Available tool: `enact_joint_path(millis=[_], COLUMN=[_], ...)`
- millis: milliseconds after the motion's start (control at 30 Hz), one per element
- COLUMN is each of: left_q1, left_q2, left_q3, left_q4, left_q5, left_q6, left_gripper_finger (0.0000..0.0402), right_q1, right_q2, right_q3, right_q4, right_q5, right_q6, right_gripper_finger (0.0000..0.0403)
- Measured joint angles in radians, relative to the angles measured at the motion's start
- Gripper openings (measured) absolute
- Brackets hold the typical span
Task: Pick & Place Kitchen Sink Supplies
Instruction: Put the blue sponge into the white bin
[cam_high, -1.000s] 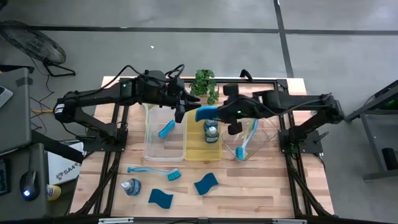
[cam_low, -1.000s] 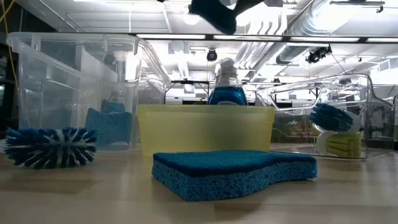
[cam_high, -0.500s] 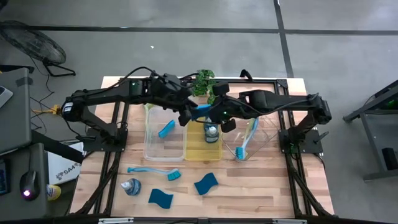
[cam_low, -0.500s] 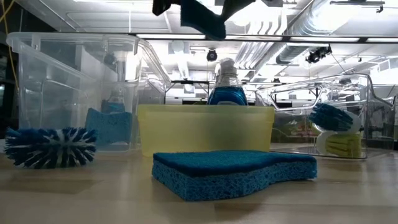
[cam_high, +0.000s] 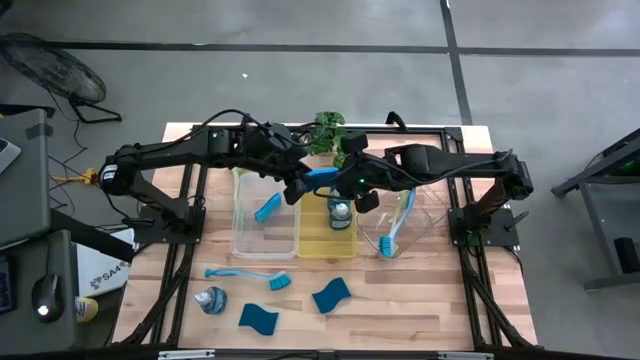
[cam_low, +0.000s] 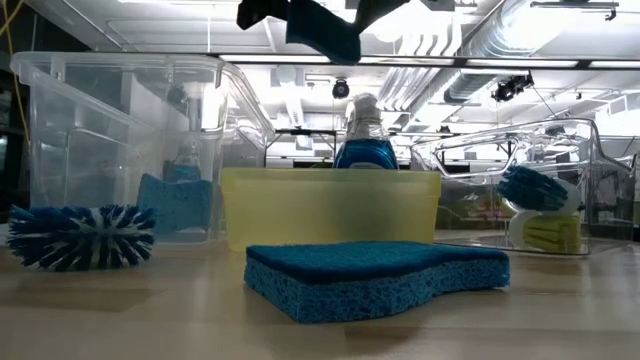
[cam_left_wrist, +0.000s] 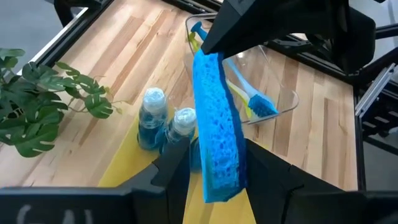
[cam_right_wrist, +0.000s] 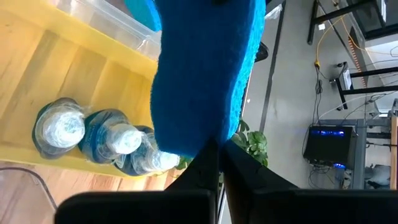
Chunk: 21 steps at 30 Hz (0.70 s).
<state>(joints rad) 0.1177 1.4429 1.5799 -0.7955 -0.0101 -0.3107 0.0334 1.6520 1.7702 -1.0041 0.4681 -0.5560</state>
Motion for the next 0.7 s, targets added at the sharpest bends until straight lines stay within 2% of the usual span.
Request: enact_joint_path(millis=[100,333,533,700], left_q1=[0.000,0.000,0.000,0.000], left_q2=[0.000,0.000,0.000,0.000], left_q3=[0.000,0.000,0.000,-0.001], left_q4=[0.000,0.000,-0.016,-0.066], left_q5=[0.001,0.003,0.011,0.008], left_q6=[0.015,0.024,0.044,0.044], left_gripper_finger=[0.0107,0.0012,0.0014,0.0008], right_q1=[0.000,0.000,0.000,0.001], right_q2=[0.000,0.000,0.000,0.000], right_q3=[0.000,0.000,0.000,0.000], right_q4=[0.000,-0.001,0.000,0.001], right_q5=[-0.006,-0.006,-0.011,-0.019], right_q6=[-0.002,-0.003,-0.003,0.010], right_gripper_finger=[0.0000,0.0000,0.0006,0.0039])
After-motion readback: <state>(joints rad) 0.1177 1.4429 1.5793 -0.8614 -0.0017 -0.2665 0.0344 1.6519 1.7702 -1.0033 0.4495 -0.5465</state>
